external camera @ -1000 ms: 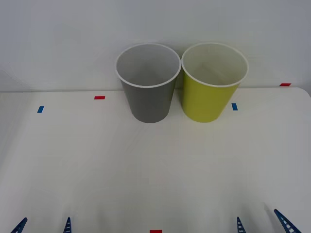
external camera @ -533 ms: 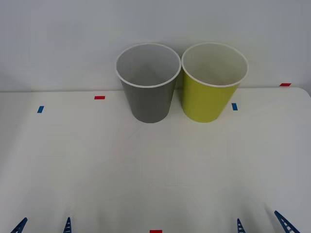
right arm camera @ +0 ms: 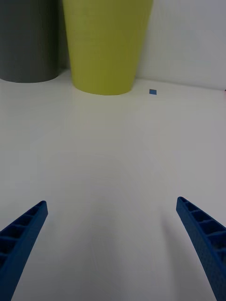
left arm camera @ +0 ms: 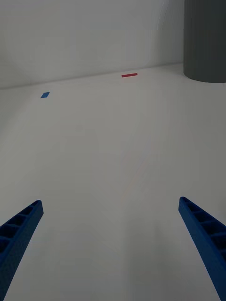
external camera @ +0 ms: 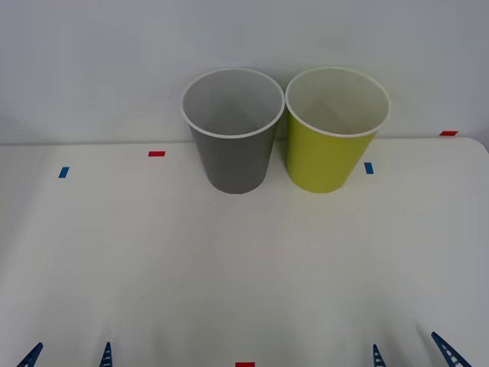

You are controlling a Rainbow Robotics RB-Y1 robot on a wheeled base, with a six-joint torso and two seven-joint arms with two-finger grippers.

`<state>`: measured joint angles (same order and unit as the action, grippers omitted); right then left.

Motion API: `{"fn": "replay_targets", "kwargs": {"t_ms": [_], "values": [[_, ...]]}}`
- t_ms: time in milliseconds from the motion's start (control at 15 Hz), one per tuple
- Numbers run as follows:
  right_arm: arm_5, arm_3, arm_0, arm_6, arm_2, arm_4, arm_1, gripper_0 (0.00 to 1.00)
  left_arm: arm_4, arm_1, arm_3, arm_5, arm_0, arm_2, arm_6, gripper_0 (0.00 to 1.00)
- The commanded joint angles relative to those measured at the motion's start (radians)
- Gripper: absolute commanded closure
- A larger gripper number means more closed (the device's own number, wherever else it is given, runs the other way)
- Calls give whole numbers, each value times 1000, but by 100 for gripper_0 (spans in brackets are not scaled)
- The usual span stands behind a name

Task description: Put cans in the gray bin and PET bottles in the light green bin.

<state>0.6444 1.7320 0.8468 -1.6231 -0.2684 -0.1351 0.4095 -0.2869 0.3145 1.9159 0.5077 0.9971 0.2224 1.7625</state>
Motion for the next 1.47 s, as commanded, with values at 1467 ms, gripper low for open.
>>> {"fn": "replay_targets", "kwargs": {"t_ms": [1467], "values": [[0,0,0,0,0,0,0,5,0,0,0,0,0,0,0,0]]}}
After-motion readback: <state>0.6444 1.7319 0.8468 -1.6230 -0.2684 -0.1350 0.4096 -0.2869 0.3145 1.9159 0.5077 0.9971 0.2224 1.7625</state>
